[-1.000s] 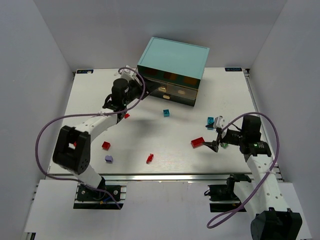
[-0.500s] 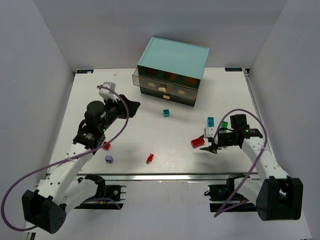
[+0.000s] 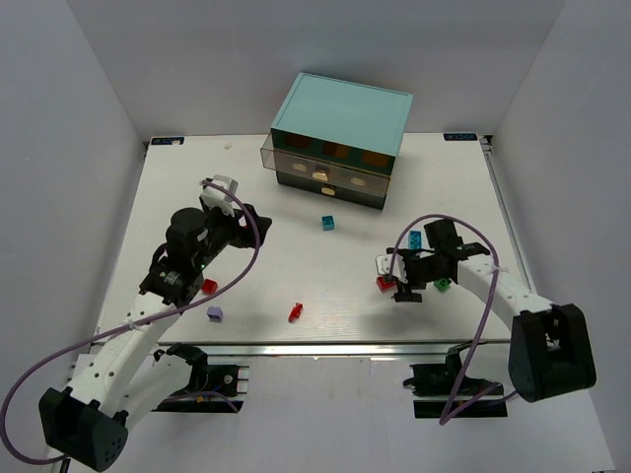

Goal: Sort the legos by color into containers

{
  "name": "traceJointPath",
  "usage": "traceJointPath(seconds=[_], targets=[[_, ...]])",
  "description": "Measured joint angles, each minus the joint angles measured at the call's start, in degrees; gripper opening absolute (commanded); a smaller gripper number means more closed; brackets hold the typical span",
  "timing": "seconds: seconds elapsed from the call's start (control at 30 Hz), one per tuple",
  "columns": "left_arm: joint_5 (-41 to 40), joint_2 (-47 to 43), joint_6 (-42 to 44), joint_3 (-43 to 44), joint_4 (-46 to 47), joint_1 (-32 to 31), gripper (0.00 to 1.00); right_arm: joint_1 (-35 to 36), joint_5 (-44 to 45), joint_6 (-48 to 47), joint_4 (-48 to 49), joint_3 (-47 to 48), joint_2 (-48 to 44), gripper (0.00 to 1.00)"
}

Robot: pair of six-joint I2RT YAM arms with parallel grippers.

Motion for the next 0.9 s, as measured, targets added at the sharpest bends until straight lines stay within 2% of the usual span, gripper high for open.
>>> traceJointPath(seconds=[0.23,0.33,0.57,0.63,0.8,0.83,0.9], targets=[[-0.2,0.4,0.9,0.1,0.1,0.0,0.84,4.3,7.2,3.1,4.2,1.2,9.8,0.75],[-0.2,0.9,1.0,0.1,-0.2,0.0,0.84,5.3,9.4,3.5,4.2,3.3,13.0,0.67],[-0.2,0.9,1.1,0.1,-0.6,0.0,0.84,6.6,12.9,2.7,3.1,5.7,15.0,0.32],[-0.2,0.9,1.1,0.1,-0.6,0.0,0.84,6.9,13.7,2.4,1.7,6.3,15.0,0.26],[-0.1,0.9,1.1,0.1,-0.7,0.0,0.84,7.9,13.4,3.0,-5.9,10.6,13.6,0.08],[-0.1,0.9,1.1,0.1,-0.6,0.0,0.85,8.2,12.7,4.0,-7.6,12.7,13.0,0.00],[0.8,0.8,1.1,0.1,-0.5,0.0,0.86,9.3,10.6,8.1,-9.7,18.9,11.4,0.00]])
